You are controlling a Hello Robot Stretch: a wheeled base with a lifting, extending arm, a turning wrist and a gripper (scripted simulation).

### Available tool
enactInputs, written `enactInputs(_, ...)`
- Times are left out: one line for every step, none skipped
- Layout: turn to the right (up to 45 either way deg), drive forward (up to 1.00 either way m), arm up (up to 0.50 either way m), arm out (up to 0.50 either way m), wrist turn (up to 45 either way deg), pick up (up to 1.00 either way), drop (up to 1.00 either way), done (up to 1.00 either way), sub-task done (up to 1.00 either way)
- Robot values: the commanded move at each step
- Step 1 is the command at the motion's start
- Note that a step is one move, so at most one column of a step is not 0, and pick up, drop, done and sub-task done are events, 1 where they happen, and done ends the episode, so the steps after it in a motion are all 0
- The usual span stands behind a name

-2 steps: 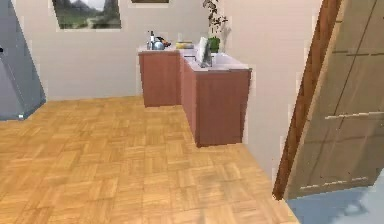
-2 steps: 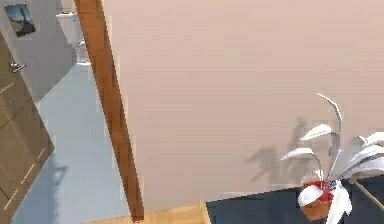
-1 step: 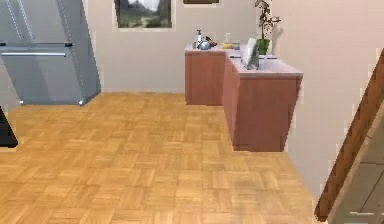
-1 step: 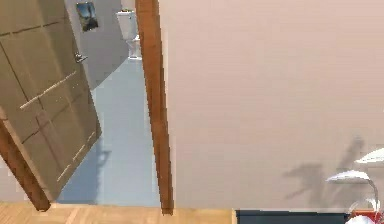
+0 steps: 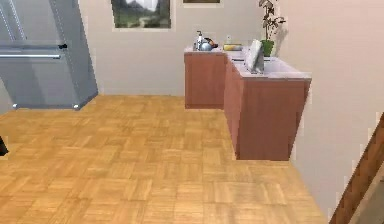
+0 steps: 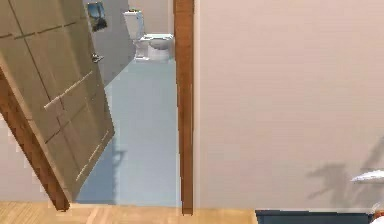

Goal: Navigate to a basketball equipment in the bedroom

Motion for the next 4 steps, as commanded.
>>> enactInputs(0.0, 0.7, 0.0, 0.0, 0.0, 0.0, 0.0, 0.0, 0.0)
enactInputs(-45.0, 0.0, 0.0, 0.0, 0.0, 0.0, 0.0, 0.0, 0.0)
enactInputs(-3.0, 0.0, 0.0, 0.0, 0.0, 0.0, 0.0, 0.0, 0.0)
enactInputs(0.0, 0.8, 0.0, 0.0, 0.0, 0.0, 0.0, 0.0, 0.0)
